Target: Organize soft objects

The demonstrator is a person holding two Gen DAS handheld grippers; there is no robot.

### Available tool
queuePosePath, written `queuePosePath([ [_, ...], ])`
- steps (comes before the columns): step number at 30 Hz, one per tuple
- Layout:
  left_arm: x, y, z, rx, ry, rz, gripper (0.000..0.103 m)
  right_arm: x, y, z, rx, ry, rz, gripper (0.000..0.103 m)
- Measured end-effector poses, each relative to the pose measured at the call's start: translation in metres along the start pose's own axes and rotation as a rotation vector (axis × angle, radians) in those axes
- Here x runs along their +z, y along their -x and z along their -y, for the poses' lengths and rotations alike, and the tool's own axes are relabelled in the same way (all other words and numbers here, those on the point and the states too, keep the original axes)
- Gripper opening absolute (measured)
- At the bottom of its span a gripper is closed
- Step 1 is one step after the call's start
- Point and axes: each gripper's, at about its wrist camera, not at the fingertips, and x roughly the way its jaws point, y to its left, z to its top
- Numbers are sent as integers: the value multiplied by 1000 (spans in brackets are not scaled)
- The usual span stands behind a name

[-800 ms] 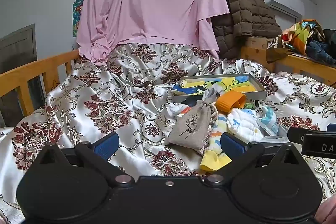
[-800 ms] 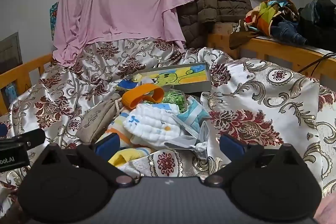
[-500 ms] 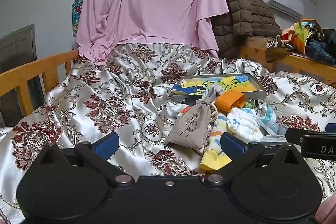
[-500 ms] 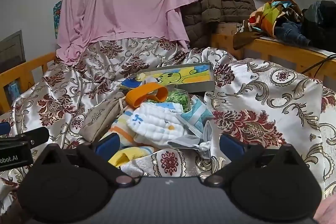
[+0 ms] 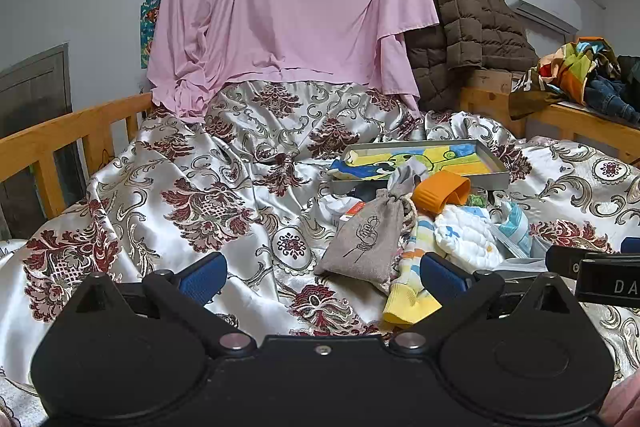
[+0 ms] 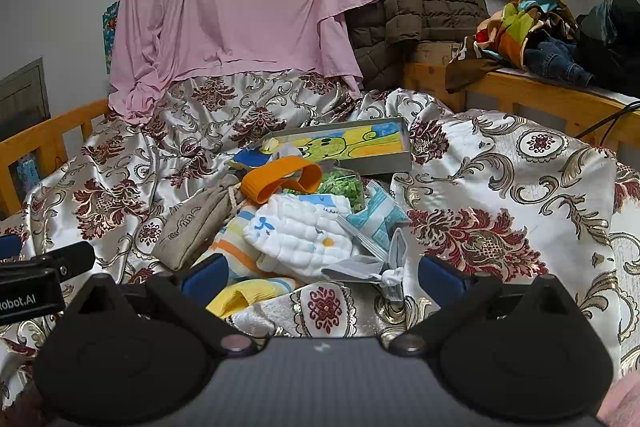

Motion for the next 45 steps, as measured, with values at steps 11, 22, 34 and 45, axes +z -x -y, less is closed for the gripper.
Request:
queuePosePath([
  [11, 0, 0, 0, 0, 1, -1, 102, 0, 0, 0, 0, -1, 0, 103],
  [22, -2, -1, -3, 0, 1, -2, 102, 0, 0, -1, -1, -1, -1, 103],
  [34, -3, -2, -5, 0, 1, -3, 102, -1, 0, 0, 0, -1, -2, 103],
  [45, -3, -2, -5, 0, 1, -4, 102, -1, 0, 0, 0, -2, -2, 103],
])
